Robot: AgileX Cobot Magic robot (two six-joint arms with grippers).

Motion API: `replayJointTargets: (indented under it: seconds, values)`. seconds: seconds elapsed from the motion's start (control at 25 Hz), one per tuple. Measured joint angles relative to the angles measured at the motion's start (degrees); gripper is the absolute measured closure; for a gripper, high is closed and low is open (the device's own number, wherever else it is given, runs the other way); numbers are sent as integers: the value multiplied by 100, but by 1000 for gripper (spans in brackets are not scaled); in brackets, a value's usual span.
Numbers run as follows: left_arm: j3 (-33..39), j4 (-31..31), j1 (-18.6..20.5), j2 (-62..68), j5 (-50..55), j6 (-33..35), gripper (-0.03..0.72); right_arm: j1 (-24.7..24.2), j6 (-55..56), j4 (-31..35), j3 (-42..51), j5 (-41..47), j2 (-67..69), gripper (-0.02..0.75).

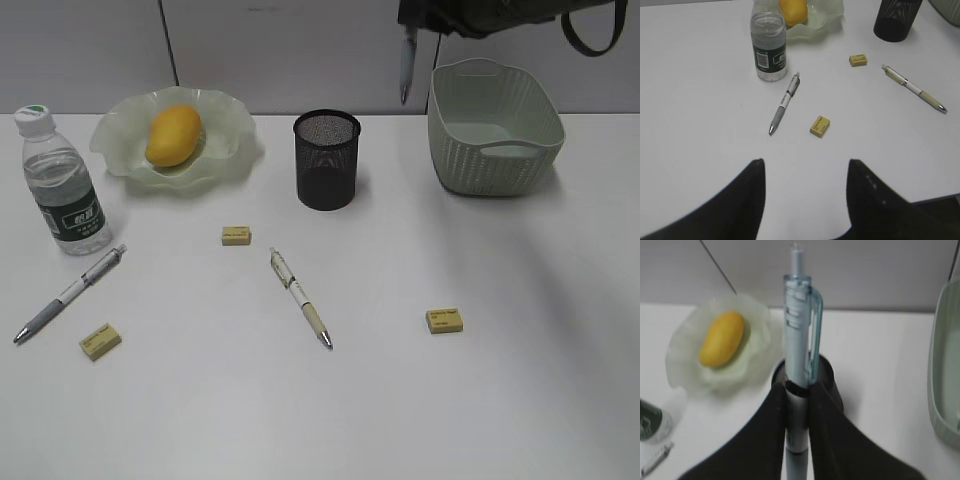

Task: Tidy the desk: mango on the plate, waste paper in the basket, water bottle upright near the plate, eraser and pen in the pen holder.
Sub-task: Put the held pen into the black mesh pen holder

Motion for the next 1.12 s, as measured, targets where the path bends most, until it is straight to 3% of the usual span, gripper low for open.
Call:
replayJointTargets:
  seconds: [0.32,0.84,1.12]
  values:
    - [0,0,0,0,0,0,290,0,-13,15,-52,-1931,176,621]
    - [0,0,0,0,0,0,293,78,57,-237,-470,-2461,1471,621]
    - [0,0,0,0,0,0,293,247,63,-564,-472,-3203,2053,621]
